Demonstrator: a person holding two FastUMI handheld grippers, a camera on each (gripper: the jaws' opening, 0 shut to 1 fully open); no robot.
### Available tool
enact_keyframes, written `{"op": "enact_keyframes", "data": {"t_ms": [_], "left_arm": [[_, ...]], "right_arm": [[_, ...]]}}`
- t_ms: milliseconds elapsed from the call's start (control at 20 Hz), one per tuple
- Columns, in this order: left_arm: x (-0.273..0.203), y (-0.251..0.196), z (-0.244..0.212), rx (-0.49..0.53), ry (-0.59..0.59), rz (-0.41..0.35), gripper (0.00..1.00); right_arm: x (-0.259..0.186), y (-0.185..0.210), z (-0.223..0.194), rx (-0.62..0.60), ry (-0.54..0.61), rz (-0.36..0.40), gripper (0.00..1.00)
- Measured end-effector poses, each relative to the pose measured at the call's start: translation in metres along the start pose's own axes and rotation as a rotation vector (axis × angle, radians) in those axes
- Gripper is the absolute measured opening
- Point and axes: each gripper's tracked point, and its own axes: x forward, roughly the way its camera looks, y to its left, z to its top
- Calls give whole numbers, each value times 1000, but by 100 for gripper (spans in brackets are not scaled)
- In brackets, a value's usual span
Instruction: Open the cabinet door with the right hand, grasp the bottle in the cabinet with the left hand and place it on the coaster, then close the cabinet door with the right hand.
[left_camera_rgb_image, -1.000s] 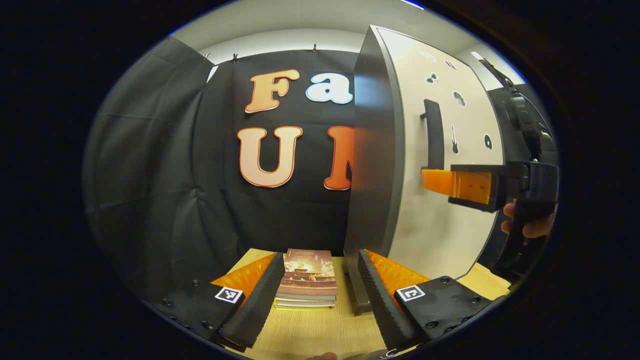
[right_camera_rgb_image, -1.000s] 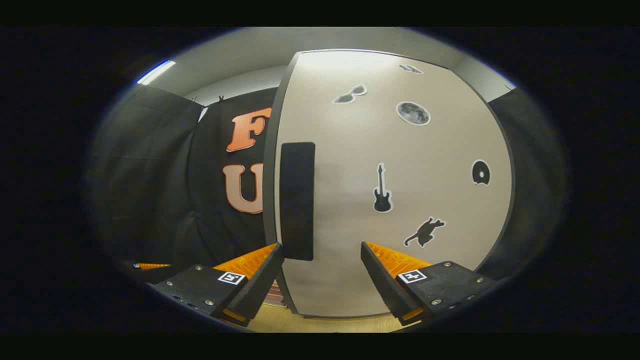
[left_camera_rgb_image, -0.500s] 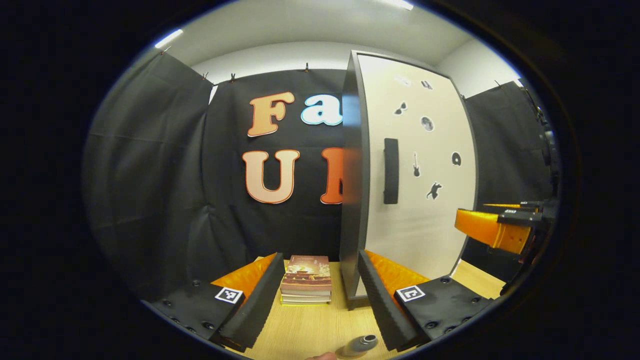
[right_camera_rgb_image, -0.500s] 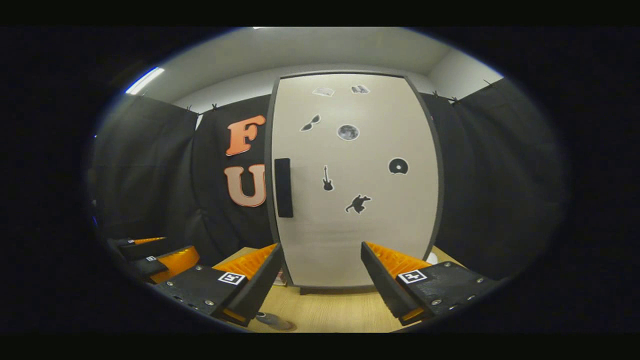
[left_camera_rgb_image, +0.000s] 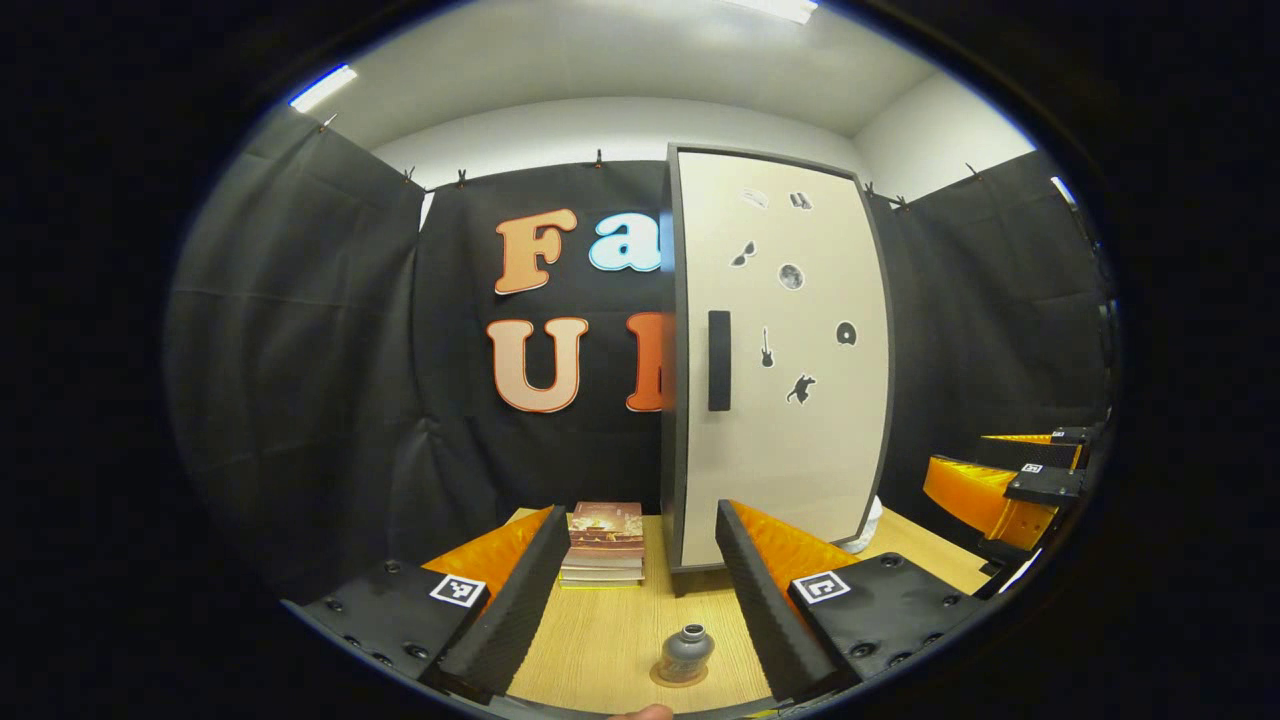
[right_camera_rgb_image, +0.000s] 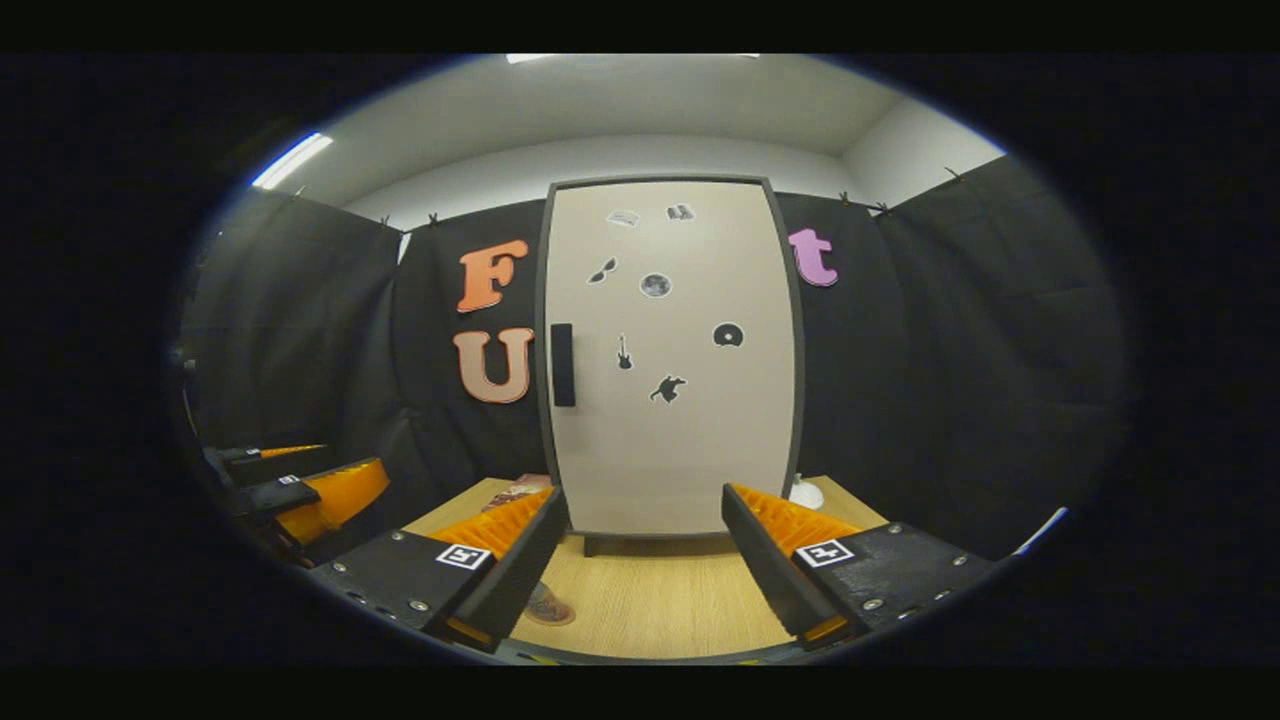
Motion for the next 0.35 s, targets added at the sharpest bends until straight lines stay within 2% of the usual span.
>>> {"op": "enact_keyframes", "data": {"t_ms": [350], "left_arm": [[-26, -7, 13, 11, -20, -5, 95]], "right_arm": [[-34, -9, 10, 8, -21, -3, 95]]}}
